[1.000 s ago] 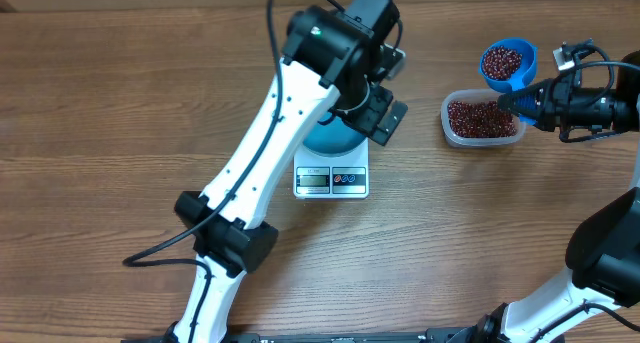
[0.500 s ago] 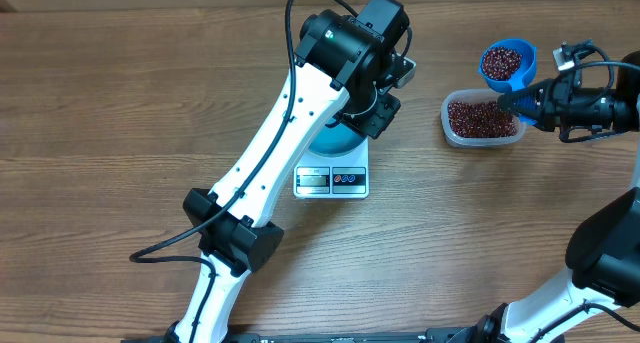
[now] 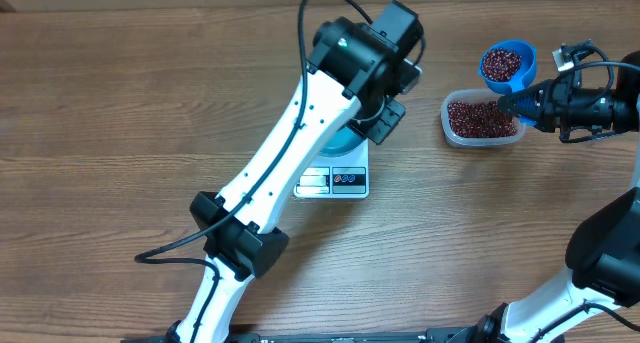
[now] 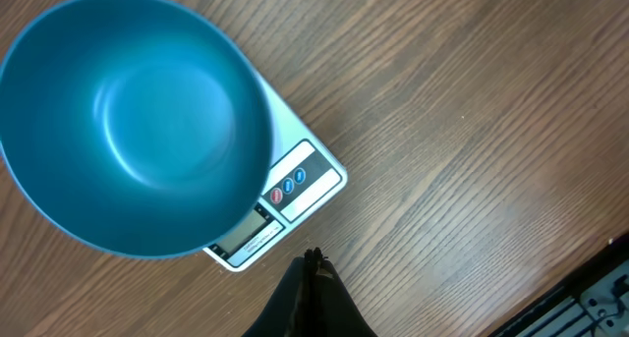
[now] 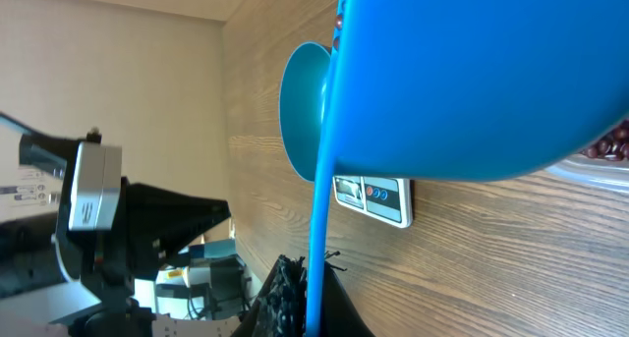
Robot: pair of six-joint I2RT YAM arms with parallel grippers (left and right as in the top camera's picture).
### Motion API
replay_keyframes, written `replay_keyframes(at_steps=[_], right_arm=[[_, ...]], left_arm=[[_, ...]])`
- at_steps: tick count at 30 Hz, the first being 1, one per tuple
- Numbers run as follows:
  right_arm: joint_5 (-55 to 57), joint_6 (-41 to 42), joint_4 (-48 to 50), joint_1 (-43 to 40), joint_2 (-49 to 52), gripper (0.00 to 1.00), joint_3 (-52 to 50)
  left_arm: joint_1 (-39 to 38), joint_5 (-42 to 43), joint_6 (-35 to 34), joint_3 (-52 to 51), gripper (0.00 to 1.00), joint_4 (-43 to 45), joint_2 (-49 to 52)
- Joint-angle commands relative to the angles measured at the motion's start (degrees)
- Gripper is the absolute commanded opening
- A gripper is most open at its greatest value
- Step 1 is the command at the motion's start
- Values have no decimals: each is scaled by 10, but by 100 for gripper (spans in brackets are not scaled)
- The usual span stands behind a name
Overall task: Scoop item into bowl and weigh 150g on scale
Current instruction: 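Move the left gripper down toward the scale's front buttons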
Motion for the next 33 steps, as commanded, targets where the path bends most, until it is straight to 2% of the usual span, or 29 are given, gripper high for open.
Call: replay_keyframes(at_steps=[1,7,15,22,33], right_arm=[[-3,-3,1,-2,-21,4,3],[10,-3,1,-2,-21,4,3],[10,-3,1,-2,-21,4,3],[21,-3,1,-2,-21,4,3],[29,-3,1,-2,-21,4,3]], left_arm=[[-12,-25,13,11,4,-2,-5],[-14,-25,35,-15,4,-2,-45],[-8,-12,29,-160,4,10,-136],[-9,-12,28,-296,4,69,-220],[-8,-14,30,-516,4,214,-361]])
